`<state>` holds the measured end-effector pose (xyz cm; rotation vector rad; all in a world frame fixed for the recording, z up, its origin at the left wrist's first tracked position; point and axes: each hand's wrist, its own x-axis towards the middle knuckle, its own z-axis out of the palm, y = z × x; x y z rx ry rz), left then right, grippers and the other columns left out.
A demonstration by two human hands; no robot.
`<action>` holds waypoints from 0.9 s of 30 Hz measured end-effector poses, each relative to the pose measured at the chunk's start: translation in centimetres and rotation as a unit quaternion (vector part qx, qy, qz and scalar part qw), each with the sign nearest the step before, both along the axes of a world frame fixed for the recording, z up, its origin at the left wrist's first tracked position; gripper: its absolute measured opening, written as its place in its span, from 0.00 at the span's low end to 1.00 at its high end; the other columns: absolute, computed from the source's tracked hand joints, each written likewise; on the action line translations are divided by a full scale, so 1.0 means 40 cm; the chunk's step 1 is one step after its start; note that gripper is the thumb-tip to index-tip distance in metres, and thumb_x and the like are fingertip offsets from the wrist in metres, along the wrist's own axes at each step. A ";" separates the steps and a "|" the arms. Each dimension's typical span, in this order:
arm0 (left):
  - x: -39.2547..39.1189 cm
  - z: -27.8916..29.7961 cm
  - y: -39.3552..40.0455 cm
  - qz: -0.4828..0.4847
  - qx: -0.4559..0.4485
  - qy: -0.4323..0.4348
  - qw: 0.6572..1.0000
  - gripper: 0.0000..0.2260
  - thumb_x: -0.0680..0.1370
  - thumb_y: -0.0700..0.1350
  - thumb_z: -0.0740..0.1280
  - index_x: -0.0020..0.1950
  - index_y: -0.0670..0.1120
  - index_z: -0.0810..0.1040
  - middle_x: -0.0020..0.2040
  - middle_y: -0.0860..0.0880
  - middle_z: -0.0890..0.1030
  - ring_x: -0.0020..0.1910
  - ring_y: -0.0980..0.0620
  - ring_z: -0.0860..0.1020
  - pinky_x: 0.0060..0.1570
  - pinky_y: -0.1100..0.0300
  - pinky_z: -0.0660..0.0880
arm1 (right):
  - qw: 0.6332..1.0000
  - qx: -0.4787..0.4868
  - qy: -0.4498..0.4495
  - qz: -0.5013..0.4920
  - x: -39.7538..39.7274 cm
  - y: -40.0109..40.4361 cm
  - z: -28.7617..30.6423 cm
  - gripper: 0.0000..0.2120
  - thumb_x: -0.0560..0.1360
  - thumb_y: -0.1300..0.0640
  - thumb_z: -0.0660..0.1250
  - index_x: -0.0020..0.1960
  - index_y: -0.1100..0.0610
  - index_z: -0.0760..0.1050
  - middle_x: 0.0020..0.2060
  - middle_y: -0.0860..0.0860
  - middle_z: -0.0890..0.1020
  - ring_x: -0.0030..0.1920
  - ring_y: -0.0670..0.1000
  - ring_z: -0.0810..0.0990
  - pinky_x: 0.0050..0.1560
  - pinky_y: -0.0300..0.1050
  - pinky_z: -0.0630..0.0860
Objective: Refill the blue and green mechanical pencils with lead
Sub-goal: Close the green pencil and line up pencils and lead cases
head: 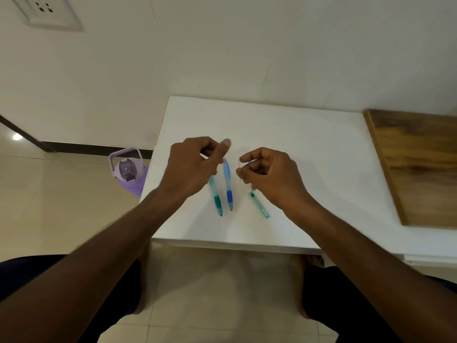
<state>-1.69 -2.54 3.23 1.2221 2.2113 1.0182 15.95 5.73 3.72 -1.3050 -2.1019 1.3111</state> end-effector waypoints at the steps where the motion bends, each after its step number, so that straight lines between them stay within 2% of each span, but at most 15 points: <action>1: -0.017 -0.009 0.001 0.006 -0.025 0.036 0.999 0.20 0.78 0.68 0.66 0.49 0.52 0.81 0.40 0.59 0.83 0.34 0.56 0.83 0.36 0.63 0.78 | 1.000 -0.008 0.007 -0.009 0.005 0.004 0.001 0.10 0.76 0.50 0.78 0.55 0.47 0.82 0.39 0.41 0.88 0.40 0.41 0.87 0.47 0.39 0.84; 3: -0.044 -0.038 -0.003 -0.001 -0.115 0.113 0.987 0.20 0.77 0.68 0.69 0.48 0.51 0.77 0.37 0.56 0.80 0.34 0.56 0.79 0.33 0.63 0.73 | 0.999 -0.036 0.033 -0.023 0.015 0.011 0.004 0.08 0.77 0.52 0.76 0.56 0.48 0.83 0.39 0.42 0.88 0.41 0.42 0.87 0.44 0.37 0.84; 6: -0.033 -0.090 -0.009 -0.006 -0.260 0.153 0.954 0.25 0.74 0.71 0.69 0.41 0.48 0.76 0.34 0.52 0.76 0.31 0.53 0.76 0.32 0.63 0.68 | 0.995 -0.068 0.059 -0.032 0.021 0.013 0.011 0.06 0.78 0.56 0.75 0.55 0.50 0.84 0.40 0.46 0.89 0.42 0.46 0.88 0.47 0.42 0.86; 8: -0.013 -0.110 -0.008 -0.001 -0.291 0.175 0.941 0.28 0.73 0.74 0.67 0.38 0.49 0.73 0.34 0.51 0.76 0.30 0.52 0.75 0.31 0.62 0.67 | 0.994 -0.081 0.069 -0.035 0.022 0.013 0.016 0.04 0.79 0.57 0.75 0.53 0.51 0.84 0.41 0.47 0.89 0.42 0.47 0.89 0.48 0.43 0.86; 12: -0.002 -0.117 -0.007 -0.012 -0.298 0.218 0.929 0.26 0.74 0.73 0.68 0.47 0.49 0.73 0.40 0.51 0.78 0.35 0.51 0.76 0.38 0.58 0.75 | 0.990 -0.095 0.091 -0.052 0.027 0.021 0.028 0.03 0.78 0.57 0.75 0.51 0.52 0.83 0.42 0.49 0.89 0.43 0.47 0.89 0.45 0.40 0.85; 16: 0.006 -0.099 -0.013 -0.016 -0.278 0.204 0.938 0.20 0.76 0.64 0.72 0.47 0.47 0.75 0.39 0.51 0.75 0.32 0.52 0.74 0.33 0.61 0.69 | 0.984 -0.120 0.114 -0.065 0.027 0.029 0.038 0.03 0.79 0.59 0.74 0.52 0.55 0.83 0.44 0.51 0.89 0.44 0.50 0.90 0.47 0.45 0.86; 18: 0.004 -0.082 -0.013 -0.028 -0.252 0.163 0.953 0.17 0.78 0.60 0.73 0.49 0.47 0.77 0.39 0.52 0.77 0.34 0.52 0.76 0.36 0.61 0.71 | 0.981 -0.128 0.124 -0.074 0.025 0.033 0.044 0.03 0.79 0.58 0.73 0.52 0.54 0.82 0.44 0.50 0.90 0.44 0.51 0.90 0.48 0.47 0.87; 20: 0.003 -0.059 -0.013 -0.047 -0.182 0.106 0.976 0.13 0.79 0.56 0.73 0.51 0.49 0.76 0.40 0.54 0.79 0.35 0.54 0.78 0.38 0.64 0.74 | 0.978 -0.130 0.140 -0.081 0.024 0.038 0.052 0.03 0.80 0.57 0.73 0.52 0.55 0.82 0.44 0.50 0.90 0.45 0.52 0.90 0.49 0.47 0.87; 22: 0.013 -0.027 -0.015 -0.068 -0.078 0.072 0.992 0.09 0.80 0.52 0.73 0.52 0.52 0.75 0.40 0.58 0.80 0.34 0.57 0.79 0.34 0.72 0.72 | 0.977 -0.120 0.156 -0.087 0.024 0.046 0.062 0.04 0.80 0.56 0.73 0.53 0.56 0.82 0.44 0.50 0.90 0.45 0.52 0.90 0.49 0.47 0.86; 24: 0.031 0.001 -0.020 -0.101 -0.004 0.057 0.993 0.08 0.80 0.50 0.73 0.53 0.53 0.75 0.41 0.61 0.78 0.36 0.59 0.80 0.35 0.75 0.73 | 0.974 -0.104 0.178 -0.093 0.024 0.052 0.072 0.05 0.80 0.56 0.73 0.54 0.57 0.82 0.45 0.50 0.90 0.46 0.52 0.90 0.49 0.46 0.86; 27: 0.051 0.020 -0.023 -0.130 0.044 0.049 0.989 0.06 0.81 0.47 0.72 0.56 0.50 0.77 0.45 0.59 0.79 0.40 0.58 0.80 0.41 0.76 0.76 | 0.971 -0.078 0.201 -0.105 0.025 0.054 0.078 0.05 0.80 0.56 0.73 0.54 0.57 0.82 0.46 0.50 0.90 0.47 0.53 0.89 0.51 0.46 0.86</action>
